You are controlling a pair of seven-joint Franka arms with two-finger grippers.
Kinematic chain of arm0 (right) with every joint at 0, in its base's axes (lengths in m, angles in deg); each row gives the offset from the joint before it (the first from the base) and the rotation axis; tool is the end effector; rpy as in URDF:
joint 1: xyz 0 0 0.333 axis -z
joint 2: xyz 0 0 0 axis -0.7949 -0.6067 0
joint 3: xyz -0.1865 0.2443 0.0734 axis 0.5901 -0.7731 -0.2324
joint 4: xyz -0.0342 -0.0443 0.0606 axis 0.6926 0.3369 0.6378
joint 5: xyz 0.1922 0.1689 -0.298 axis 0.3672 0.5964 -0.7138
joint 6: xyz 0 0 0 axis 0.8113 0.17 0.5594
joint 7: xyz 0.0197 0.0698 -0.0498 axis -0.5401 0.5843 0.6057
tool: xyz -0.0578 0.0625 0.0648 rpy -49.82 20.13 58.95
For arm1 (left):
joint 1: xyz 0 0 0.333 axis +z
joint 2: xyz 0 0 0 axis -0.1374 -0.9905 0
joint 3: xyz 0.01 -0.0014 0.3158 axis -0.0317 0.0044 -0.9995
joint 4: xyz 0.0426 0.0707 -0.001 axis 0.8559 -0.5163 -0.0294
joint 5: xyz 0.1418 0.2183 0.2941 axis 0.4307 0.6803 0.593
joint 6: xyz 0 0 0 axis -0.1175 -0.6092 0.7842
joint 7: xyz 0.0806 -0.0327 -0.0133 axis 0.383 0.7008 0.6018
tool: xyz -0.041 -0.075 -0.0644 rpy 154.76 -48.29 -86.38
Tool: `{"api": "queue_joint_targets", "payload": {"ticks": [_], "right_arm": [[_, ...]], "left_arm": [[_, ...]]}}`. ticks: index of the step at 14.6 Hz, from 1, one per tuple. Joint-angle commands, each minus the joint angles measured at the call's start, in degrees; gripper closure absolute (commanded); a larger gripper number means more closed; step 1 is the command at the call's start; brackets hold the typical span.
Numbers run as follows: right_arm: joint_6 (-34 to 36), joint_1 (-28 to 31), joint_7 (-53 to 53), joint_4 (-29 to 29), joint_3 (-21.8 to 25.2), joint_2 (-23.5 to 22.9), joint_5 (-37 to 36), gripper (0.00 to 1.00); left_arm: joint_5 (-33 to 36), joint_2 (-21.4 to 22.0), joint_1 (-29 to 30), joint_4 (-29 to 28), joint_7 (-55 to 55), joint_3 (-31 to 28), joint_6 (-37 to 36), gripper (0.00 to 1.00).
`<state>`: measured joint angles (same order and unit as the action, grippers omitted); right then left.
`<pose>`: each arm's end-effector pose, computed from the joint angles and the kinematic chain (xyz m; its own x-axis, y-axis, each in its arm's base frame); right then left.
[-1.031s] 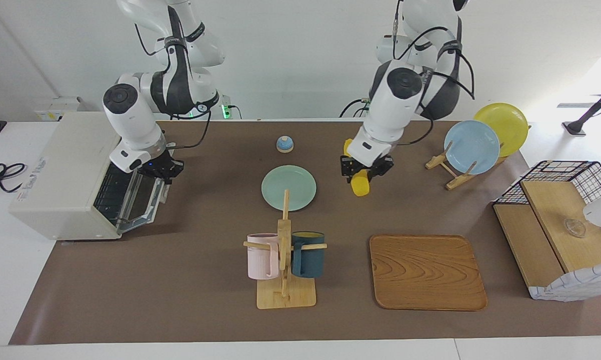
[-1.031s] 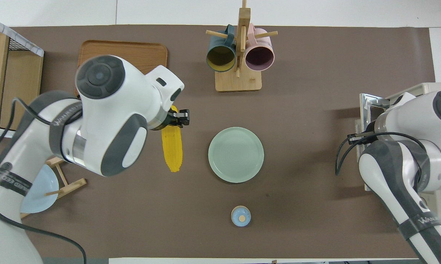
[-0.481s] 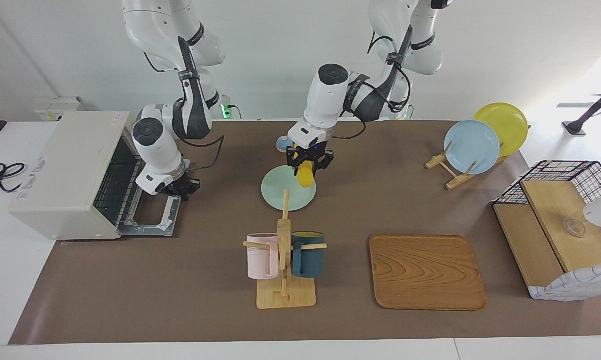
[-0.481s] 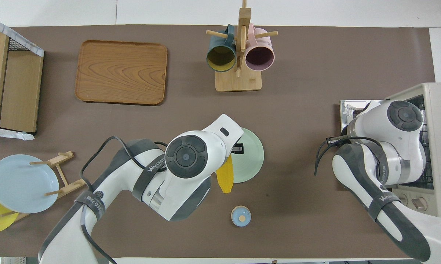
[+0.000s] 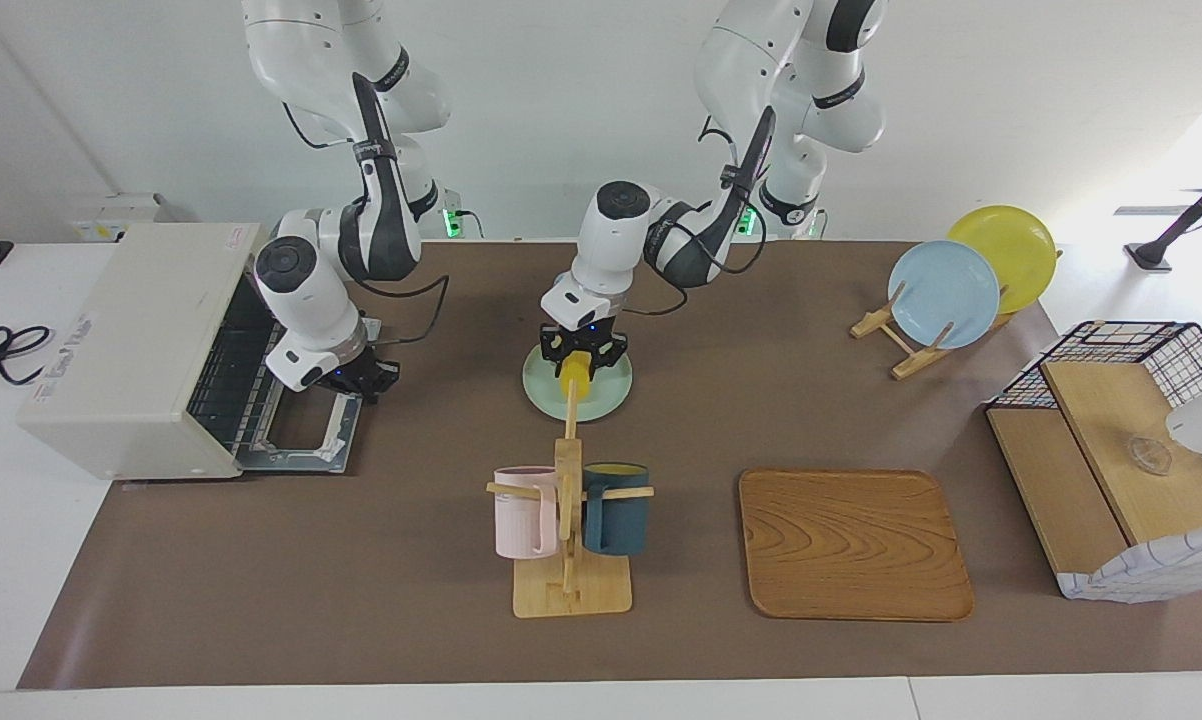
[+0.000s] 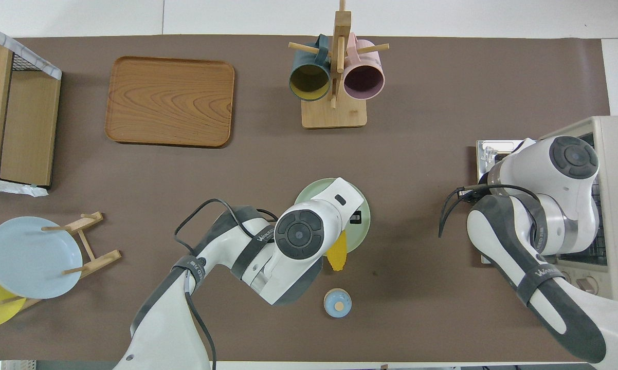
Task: Put corn in oven
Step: 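Lift the corn and lay it on the green plate with the left gripper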
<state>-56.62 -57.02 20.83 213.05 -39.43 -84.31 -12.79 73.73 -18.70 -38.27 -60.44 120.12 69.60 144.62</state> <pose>0.5306 0.0261 0.3058 0.9956 0.0316 -0.0882 0.0324 -0.9994 0.0077 0.4180 -0.4755 0.3105 0.9899 -0.0645 0.1261 -0.0907 -0.9725 0.2145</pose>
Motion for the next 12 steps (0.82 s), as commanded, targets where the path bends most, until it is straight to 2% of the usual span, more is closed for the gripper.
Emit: {"api": "queue_joint_targets", "payload": {"ticks": [1, 2, 3, 4, 5, 6, 7, 8, 9, 11, 12], "right_arm": [[3.4, -3.1, 5.3, -3.0, 0.3, -0.2, 1.4, 1.0], [3.8, -4.1, 6.3, -3.2, -0.2, 0.2, 1.5, 1.0], [5.2, -4.5, 6.7, -3.7, -0.2, 1.0, 1.5, 1.0], [7.9, -4.3, 6.6, -4.4, -0.3, 1.9, 1.5, 1.0], [10.7, -4.4, 6.6, -4.5, -0.2, 3.6, 1.5, 1.0], [13.0, -4.5, 6.3, -4.4, -0.2, 5.0, 1.4, 0.84], [15.3, -4.4, 6.2, -4.5, -0.3, 6.4, 1.5, 0.62], [16.8, -4.4, 6.2, -4.5, -0.3, 7.8, 1.4, 0.13], [17.5, -4.4, 6.2, -4.6, -0.3, 9.3, 1.6, 0.0], [17.5, -4.5, 5.7, -4.9, -0.3, 12.0, 1.8, 0.0], [17.4, -4.8, 2.6, -5.8, -0.4, 12.8, 4.1, 0.0]], "left_arm": [[-0.3, -0.3, -0.8, -0.2, 0.0, -1.1, 1.2, 1.0], [-0.2, -0.3, -0.5, -0.1, -0.2, -1.1, 1.2, 1.0], [-0.1, -0.3, -0.2, -0.1, -1.0, -1.1, 1.0, 0.91], [-0.1, -0.2, 0.0, 0.2, -1.5, -1.1, 0.3, 0.14], [-0.1, 0.6, 0.4, 0.2, -1.7, -1.3, -0.2, 0.0], [-0.1, 1.4, 2.0, 0.7, -2.2, -1.3, -2.7, 0.0], [0.0, 2.9, 3.6, 1.7, -4.2, -1.2, -6.1, 0.0], [-0.1, 4.7, 5.0, 2.6, -6.4, -1.2, -9.8, 0.0], [-0.1, 6.4, 6.9, 3.2, -7.5, -1.0, -13.3, 0.0], [-0.2, 9.3, 9.0, 4.4, -8.9, -1.1, -18.2, 0.0], [-0.3, 10.4, 10.5, 5.2, -9.4, -1.0, -20.9, 0.0]]}}
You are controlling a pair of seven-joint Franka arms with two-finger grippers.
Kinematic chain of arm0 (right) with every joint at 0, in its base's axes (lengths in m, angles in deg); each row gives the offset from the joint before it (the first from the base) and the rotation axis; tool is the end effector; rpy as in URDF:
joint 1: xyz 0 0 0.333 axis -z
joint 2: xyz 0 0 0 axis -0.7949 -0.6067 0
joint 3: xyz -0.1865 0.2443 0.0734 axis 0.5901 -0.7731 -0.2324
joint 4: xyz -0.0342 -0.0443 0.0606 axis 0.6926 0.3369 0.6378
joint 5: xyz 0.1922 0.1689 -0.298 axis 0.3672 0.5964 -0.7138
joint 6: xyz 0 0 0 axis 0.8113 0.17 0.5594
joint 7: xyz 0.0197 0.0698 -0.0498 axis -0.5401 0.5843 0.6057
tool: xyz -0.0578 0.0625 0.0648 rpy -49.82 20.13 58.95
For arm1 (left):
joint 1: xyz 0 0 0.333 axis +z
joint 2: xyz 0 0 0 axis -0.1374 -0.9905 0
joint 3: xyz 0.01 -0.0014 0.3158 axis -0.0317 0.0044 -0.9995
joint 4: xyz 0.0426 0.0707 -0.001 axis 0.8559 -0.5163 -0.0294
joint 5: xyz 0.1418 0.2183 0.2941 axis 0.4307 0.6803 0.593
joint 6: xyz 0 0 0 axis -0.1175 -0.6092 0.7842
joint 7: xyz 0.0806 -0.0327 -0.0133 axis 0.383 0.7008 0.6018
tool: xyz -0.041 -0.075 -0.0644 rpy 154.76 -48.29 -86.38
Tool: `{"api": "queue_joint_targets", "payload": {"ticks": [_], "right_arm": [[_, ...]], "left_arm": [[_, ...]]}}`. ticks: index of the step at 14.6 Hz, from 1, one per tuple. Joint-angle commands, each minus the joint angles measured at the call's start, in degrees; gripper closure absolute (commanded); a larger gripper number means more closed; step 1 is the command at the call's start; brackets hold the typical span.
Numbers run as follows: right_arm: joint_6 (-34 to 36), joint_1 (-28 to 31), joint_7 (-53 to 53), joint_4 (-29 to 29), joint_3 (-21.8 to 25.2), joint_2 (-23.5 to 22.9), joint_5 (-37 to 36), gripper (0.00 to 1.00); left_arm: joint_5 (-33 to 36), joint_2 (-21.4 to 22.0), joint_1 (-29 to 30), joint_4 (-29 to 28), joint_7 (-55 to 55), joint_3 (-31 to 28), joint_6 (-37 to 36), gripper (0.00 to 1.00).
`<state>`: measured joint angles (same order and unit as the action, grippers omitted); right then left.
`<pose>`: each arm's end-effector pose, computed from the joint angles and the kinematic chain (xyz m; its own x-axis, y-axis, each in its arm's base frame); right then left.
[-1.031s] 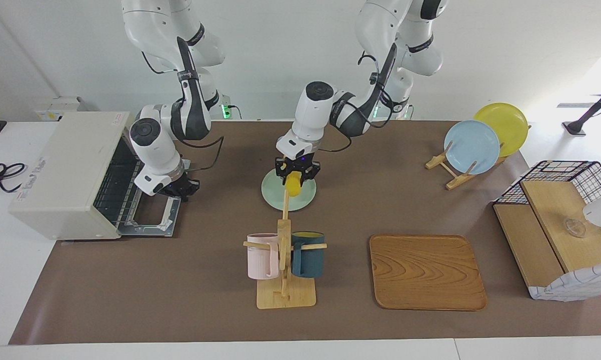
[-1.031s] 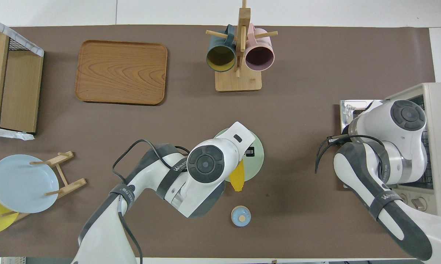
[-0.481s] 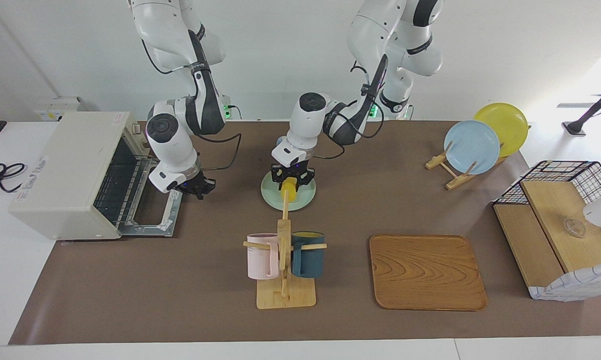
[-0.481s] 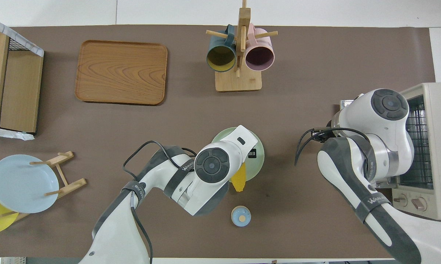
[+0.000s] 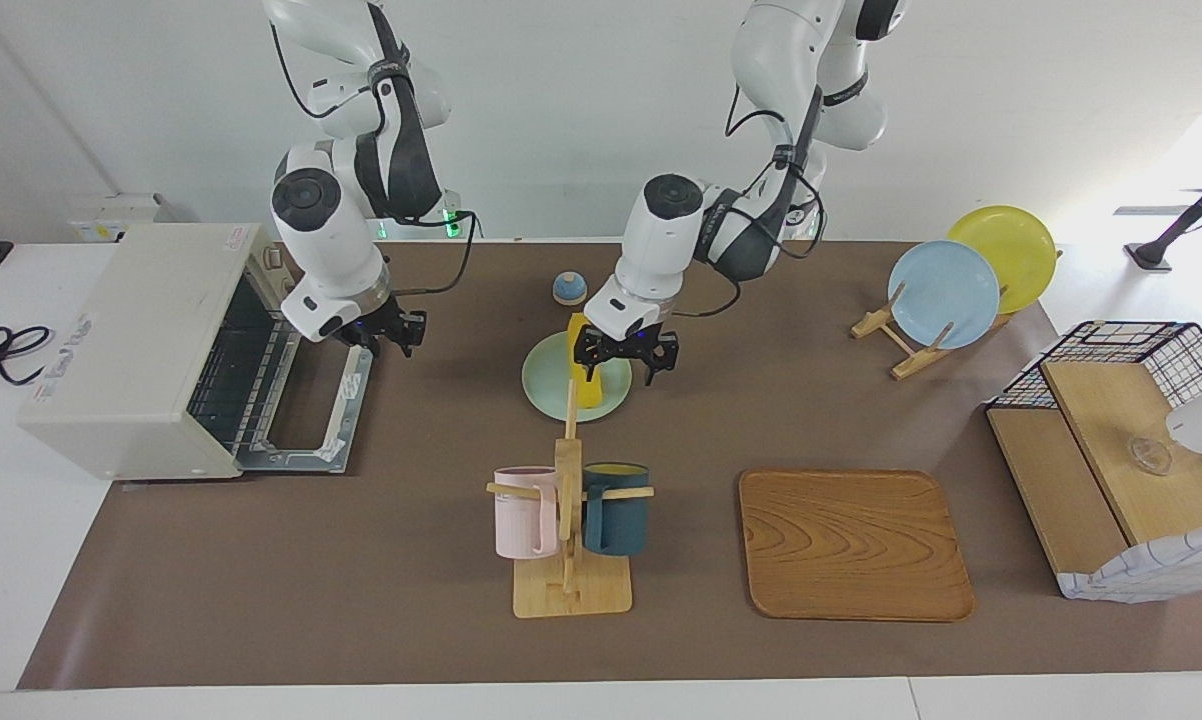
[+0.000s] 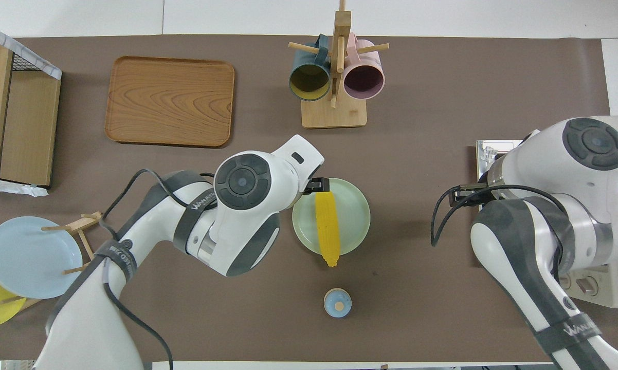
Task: Put corn in oven
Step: 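Lift the corn and lay it on the green plate with the left gripper, then withdraw the left gripper while the right gripper reaches the plate, then grasp the rim of the green plate with the right gripper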
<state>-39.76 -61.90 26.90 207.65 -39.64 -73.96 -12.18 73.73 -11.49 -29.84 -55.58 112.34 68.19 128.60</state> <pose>0.5137 0.0717 0.4190 0.9941 0.0090 -0.1078 0.0097 -0.9999 0.0062 0.4864 -0.3972 0.3989 0.9937 -0.0553 0.0975 -0.0705 -0.9846 0.1602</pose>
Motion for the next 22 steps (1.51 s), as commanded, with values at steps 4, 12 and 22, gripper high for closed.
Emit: {"api": "queue_joint_targets", "payload": {"ticks": [4, 12, 22], "right_arm": [[-5.9, -7.9, 0.6, -2.6, -1.9, 1.1, 7.5, 0.0], [-5.8, -28.7, 26.5, -14.0, -2.0, -12.9, -6.8, 0.0], [-19.2, -33.7, 36.4, -13.7, -2.0, -23.1, -10.3, 0.42]], "left_arm": [[-0.5, 5.5, 7.5, 6.0, -5.6, 0.4, -16.2, 0.0], [0.2, 15.5, 24.6, 8.4, -20.7, 0.1, -30.7, 0.0], [5.2, 19.1, 32.4, 11.5, -29.0, 0.2, -43.1, 0.0]]}}
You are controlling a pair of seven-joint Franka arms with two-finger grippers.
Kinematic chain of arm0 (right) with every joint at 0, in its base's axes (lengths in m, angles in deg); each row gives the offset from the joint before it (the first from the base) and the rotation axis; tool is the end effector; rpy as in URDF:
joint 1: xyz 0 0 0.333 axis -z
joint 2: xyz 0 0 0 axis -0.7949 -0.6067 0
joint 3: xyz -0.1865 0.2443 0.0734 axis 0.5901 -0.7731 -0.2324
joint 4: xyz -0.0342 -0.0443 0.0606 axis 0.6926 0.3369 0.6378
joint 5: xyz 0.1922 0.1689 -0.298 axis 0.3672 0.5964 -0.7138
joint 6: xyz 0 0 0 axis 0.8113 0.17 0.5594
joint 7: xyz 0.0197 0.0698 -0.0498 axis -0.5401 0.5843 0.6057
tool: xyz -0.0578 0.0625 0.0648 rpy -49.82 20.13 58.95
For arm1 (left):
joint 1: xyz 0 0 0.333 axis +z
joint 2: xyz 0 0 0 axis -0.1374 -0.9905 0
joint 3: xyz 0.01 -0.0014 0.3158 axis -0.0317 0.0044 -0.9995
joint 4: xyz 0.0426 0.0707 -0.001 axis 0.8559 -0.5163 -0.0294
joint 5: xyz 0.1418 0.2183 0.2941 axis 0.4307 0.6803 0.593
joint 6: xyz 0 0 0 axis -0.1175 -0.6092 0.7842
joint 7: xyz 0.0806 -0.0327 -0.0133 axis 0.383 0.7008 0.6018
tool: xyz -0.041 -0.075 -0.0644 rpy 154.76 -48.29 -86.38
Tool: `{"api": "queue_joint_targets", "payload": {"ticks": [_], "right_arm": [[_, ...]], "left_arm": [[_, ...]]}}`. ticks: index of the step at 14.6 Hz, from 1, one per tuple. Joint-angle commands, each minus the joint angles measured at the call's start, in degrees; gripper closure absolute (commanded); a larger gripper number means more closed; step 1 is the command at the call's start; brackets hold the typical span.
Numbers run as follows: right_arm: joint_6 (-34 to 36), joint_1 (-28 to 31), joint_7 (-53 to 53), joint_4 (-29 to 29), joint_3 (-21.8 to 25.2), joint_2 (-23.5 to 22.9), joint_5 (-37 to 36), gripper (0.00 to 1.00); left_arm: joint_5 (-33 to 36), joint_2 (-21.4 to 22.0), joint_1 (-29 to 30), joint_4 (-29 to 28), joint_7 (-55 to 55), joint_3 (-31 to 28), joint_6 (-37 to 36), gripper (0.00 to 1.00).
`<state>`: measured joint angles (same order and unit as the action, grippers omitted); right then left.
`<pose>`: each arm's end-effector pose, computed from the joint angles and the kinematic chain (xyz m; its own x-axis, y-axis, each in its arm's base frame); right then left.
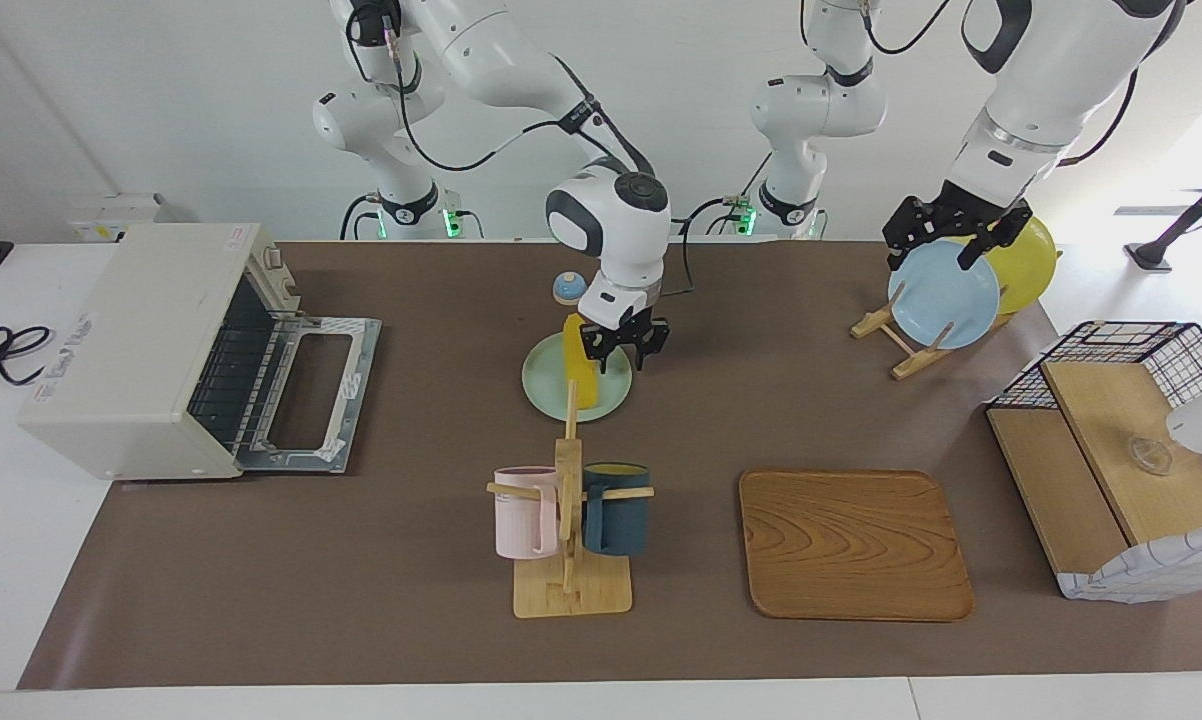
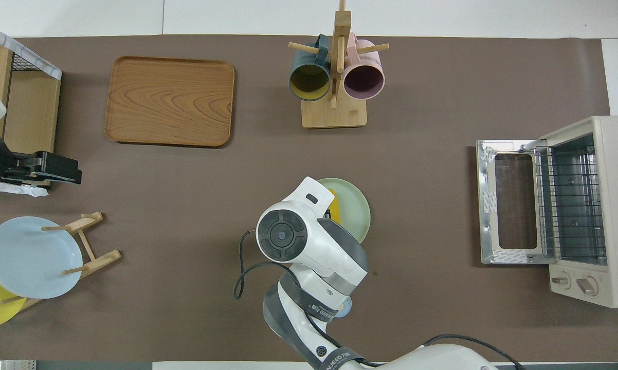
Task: Put corn in oven
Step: 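Grasp the rim of the green plate with the right gripper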
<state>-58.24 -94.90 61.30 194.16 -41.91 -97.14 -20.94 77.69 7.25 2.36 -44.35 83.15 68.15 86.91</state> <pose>0.4624 0.4290 0.3182 0.9872 0.1231 0.1013 0.1182 -0.9916 0.0528 0.5190 -0.0657 0.6157 0.9972 -0.0663 -0.0342 -0.0657 -0.9977 0.0187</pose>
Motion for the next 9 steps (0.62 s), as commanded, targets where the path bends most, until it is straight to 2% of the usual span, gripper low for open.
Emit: {"api": "queue_joint_targets", "payload": {"ticks": [1, 5, 9], "right_arm": [[-1.0, -0.8, 2.3, 0.1, 0.1, 0.2, -1.5, 0.42], [-3.0, -2.0, 2.7, 2.3, 0.1, 0.5, -1.5, 0.43], [-3.2, -2.1, 2.8, 3.4, 0.1, 0.8, -1.5, 0.56]], "left_arm": [[1.1, 0.4, 0.2, 0.1, 0.2, 0.2, -1.1, 0.0], [1.1, 0.6, 0.3, 0.0, 0.2, 0.2, -0.8, 0.0], [1.2, 0.1, 1.1, 1.1, -0.3, 0.2, -1.3, 0.0]]}}
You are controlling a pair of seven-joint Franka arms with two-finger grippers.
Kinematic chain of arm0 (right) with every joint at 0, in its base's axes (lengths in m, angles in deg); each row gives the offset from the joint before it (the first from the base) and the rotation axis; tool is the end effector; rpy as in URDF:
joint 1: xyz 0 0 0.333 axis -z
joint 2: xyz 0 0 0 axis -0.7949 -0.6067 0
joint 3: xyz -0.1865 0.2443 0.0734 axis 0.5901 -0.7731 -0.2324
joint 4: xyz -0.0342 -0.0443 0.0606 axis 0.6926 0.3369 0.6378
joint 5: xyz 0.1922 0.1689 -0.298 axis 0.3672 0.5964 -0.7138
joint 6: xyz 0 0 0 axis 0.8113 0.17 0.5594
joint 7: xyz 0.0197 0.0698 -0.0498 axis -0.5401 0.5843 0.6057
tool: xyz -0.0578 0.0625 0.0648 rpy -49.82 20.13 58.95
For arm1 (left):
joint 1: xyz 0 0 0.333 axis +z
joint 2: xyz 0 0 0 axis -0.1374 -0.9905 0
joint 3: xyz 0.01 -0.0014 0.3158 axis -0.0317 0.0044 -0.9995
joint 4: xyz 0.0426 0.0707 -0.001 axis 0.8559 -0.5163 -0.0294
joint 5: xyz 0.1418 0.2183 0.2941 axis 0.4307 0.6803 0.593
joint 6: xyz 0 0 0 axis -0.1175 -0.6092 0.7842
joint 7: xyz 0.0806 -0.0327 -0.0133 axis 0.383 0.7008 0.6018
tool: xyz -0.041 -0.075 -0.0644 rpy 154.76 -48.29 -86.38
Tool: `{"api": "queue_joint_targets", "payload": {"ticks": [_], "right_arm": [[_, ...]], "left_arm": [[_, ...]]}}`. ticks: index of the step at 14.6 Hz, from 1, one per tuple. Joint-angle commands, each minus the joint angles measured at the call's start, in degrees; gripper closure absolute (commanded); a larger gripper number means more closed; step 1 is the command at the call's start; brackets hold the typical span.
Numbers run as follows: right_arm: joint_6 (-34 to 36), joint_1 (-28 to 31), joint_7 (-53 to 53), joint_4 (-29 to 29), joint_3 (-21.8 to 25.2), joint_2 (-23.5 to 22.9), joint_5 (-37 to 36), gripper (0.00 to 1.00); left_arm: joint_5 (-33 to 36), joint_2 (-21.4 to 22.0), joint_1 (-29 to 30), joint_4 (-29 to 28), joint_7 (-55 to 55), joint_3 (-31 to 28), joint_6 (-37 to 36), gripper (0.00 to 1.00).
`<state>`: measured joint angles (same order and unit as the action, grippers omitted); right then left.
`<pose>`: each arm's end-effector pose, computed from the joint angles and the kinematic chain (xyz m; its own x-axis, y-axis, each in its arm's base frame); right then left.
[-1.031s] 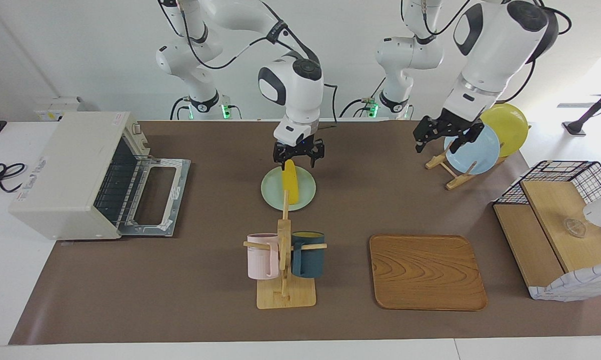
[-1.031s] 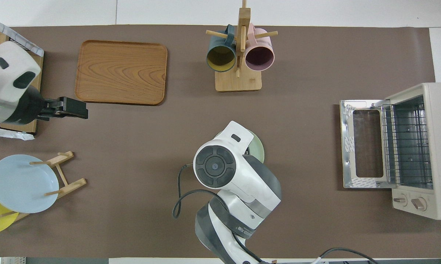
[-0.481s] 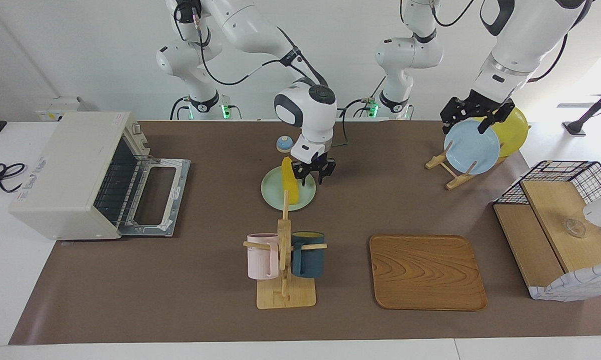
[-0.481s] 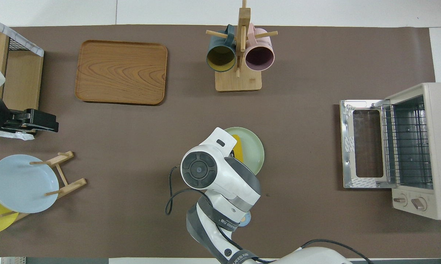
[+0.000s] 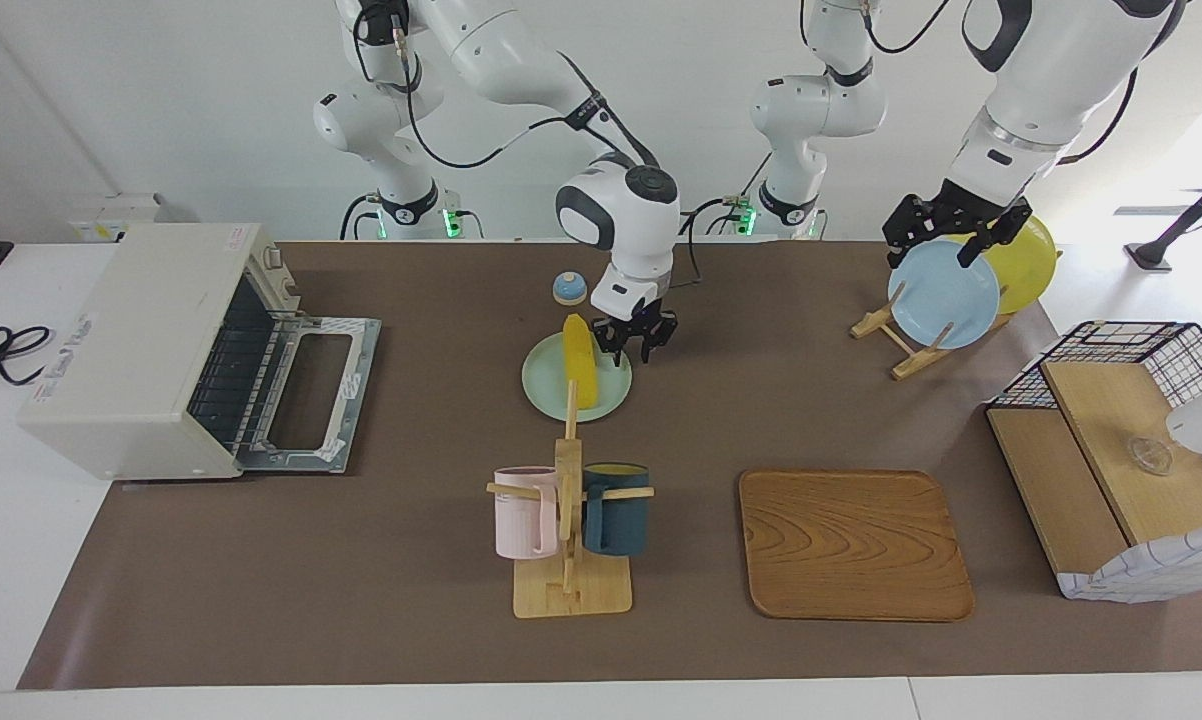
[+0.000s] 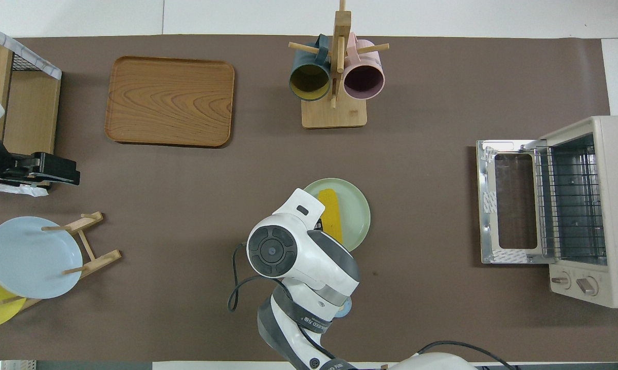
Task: Put corn in oven
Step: 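Grasp the rim of the green plate with the right gripper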
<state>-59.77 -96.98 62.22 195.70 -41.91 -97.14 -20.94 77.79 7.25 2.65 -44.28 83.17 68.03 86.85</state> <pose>0.4426 0.4424 0.3088 0.9842 0.1458 0.1003 0.1414 -0.9887 0.0495 0.5195 -0.0617 0.6162 0.9977 -0.0588 -0.0339 -0.0583 -0.9982 0.0171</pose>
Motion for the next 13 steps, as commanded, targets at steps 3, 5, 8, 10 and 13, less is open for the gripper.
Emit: {"api": "queue_joint_targets", "payload": {"ticks": [3, 5, 8, 10, 13], "right_arm": [[-1.7, -0.1, 1.9, 2.6, 0.1, 1.2, -1.5, 0.62], [-2.9, -0.1, 1.9, 3.4, 0.1, 1.2, -1.5, 0.62], [-3.7, -0.1, 1.9, 4.5, 0.1, 1.6, -1.5, 0.68], [-3.6, -0.1, 1.9, 4.5, 0.1, 1.6, -1.5, 0.98], [-2.5, -0.1, 1.7, 4.1, 0.2, 1.6, -1.6, 1.0]], "left_arm": [[1.0, -0.3, 0.8, 0.1, -0.4, 0.6, 1.7, 0.0], [1.0, -1.4, 0.9, -0.1, -0.4, 0.6, 3.5, 0.0], [1.0, -2.6, 1.0, -0.5, -0.4, 0.6, 5.0, 0.0], [0.9, -2.6, 1.0, -0.7, -0.4, 0.6, 6.1, 0.0], [0.9, -2.7, 1.0, -0.8, -0.3, 0.6, 7.2, 0.0]]}}
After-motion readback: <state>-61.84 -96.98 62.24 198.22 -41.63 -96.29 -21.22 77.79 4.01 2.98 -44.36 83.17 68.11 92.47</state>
